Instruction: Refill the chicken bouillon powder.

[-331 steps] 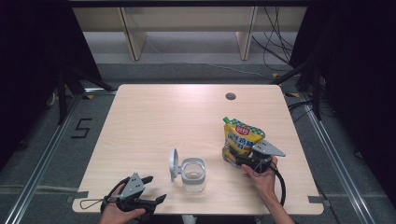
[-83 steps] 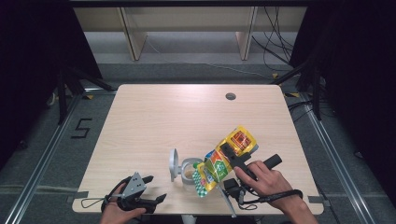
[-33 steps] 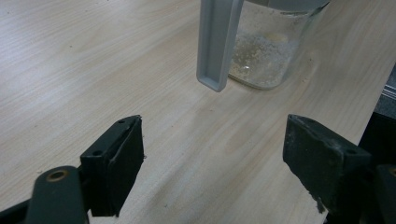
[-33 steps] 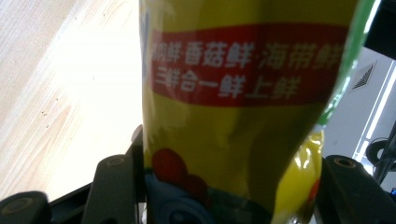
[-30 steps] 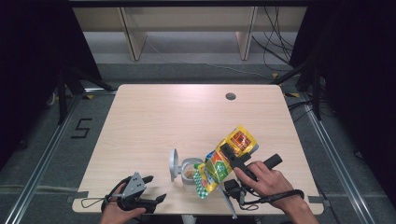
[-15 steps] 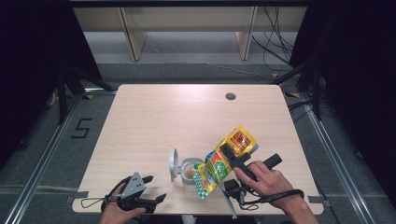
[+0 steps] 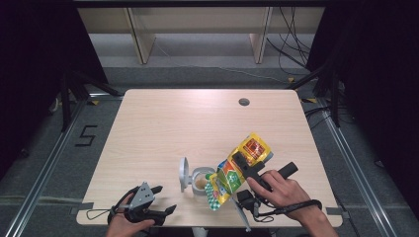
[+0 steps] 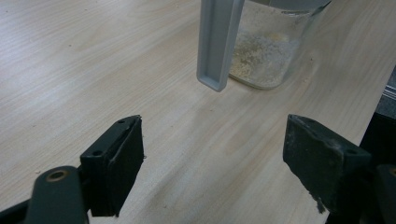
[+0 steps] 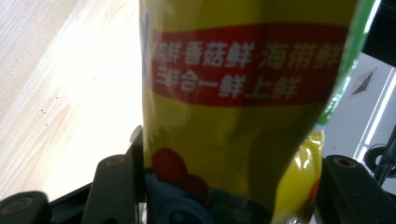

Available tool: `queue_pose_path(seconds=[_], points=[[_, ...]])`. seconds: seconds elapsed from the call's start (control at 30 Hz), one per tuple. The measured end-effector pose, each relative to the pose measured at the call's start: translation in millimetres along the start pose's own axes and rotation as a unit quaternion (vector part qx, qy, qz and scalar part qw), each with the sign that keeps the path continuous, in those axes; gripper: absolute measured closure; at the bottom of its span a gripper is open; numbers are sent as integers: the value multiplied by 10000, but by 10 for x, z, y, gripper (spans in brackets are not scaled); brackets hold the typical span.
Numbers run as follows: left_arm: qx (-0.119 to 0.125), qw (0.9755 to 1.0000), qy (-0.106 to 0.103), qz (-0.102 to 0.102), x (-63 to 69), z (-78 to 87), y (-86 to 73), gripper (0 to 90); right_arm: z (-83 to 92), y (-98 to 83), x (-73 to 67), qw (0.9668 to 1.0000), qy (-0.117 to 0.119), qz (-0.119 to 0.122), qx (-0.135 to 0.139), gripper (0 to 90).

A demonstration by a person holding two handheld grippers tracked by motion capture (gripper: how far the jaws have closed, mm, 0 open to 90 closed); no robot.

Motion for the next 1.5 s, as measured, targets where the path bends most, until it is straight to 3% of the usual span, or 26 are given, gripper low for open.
queue_pose_path(seconds=[0.63, 0.77, 0.9, 0.97, 1.03, 1.17, 1.2, 1.27, 1.33, 1.5], points=[[95, 9999, 27, 55, 2, -5, 8, 200, 33, 28, 33, 10000, -7, 26, 51, 454], [-5, 9999, 30, -133, -21, 8, 5, 199, 49, 53, 33, 9999, -40, 73, 101, 455], [94, 9999, 28, 58, 3, -7, 8, 200, 40, 55, 20, 9999, -15, 76, 104, 456], [49, 10000, 28, 19, -4, -1, 4, 200, 41, 56, 21, 9999, -20, 74, 95, 457], [-2, 9999, 46, -143, -25, 13, 7, 200, 37, 65, 33, 9998, -14, 138, 139, 457], [-44, 10000, 55, -45, -21, 9, -1, 200, 37, 66, 37, 9998, -38, 145, 122, 458], [51, 10000, 54, 11, -8, 0, 4, 200, 36, 66, 38, 9998, -38, 142, 122, 458], [11, 9999, 35, -130, -20, 11, 8, 200, 40, 64, 31, 9999, -20, 91, 104, 458], [18, 10000, 7, 10, -3, 5, 3, 200, 39, 61, 29, 9999, -21, 96, 107, 458], [94, 9999, 34, 48, 2, -5, 8, 200, 30, 48, 16, 9999, -13, 85, 82, 458]])
Point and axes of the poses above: each handheld gripper's, and its own axes: z roughly backward along the jaws, y roughly out of its top, x roughly to its right, the point moved 5 cm from there along -z, roughly forward along the jaws, and after that the axes turned 5 degrees about -x, right-handed, at the moved point
